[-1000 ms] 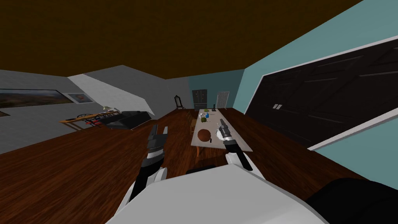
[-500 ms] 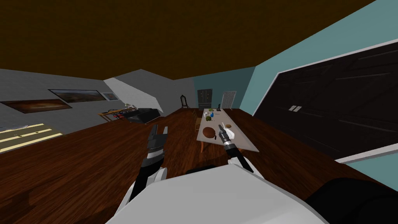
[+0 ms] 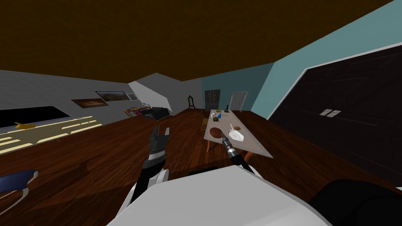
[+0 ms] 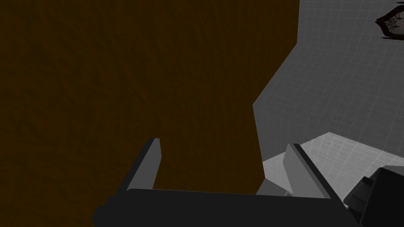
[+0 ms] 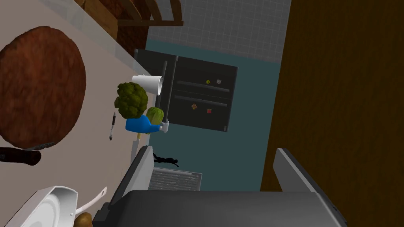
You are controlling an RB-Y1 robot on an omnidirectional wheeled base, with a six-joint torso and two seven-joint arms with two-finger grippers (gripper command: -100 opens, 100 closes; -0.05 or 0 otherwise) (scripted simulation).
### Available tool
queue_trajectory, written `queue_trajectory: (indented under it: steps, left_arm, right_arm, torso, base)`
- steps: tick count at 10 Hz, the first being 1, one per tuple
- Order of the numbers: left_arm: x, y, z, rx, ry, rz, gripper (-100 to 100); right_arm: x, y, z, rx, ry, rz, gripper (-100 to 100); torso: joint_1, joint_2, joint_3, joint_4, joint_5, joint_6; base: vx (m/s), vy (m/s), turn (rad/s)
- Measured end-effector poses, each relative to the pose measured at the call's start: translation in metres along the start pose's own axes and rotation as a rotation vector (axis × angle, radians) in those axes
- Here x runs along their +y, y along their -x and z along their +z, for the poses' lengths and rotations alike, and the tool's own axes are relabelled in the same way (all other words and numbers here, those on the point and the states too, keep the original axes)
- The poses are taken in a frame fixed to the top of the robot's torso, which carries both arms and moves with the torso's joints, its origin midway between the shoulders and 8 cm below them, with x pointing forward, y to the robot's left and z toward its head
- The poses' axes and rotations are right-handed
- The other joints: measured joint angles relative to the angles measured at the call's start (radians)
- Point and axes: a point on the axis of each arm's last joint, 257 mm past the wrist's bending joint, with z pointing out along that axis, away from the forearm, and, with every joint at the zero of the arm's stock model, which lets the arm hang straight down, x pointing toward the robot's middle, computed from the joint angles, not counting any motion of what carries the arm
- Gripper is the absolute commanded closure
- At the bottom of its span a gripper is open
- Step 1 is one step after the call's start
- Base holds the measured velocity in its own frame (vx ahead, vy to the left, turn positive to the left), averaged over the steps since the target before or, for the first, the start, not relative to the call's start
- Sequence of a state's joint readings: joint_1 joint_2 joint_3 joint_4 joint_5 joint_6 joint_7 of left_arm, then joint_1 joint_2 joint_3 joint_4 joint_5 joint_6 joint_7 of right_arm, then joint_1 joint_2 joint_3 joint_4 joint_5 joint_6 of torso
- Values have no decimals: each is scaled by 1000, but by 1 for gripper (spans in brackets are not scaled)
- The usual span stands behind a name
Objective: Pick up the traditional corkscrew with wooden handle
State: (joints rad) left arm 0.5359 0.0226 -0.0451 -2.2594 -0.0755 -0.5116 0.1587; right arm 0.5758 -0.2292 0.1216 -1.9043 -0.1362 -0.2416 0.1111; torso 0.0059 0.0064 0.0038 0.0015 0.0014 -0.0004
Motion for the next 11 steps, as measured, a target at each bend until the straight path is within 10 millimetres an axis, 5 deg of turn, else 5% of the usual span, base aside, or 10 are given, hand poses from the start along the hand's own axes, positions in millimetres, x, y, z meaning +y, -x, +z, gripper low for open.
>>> queue_trajectory:
  steps: [6, 11]
  left_arm:
    - [0, 0, 0, 0, 0, 0, 0]
    - [0, 0, 0, 0, 0, 0, 0]
  right_arm:
    - [-98, 8, -34, 28, -235, -10, -100]
    - [-180, 21, -87, 45, -455, -36, -100]
  torso:
    - [-4, -3, -2, -1, -1, 1]
    - [-6, -5, -3, -1, -1, 1]
  base:
    - [-25, 77, 181]
    - [7, 59, 193]
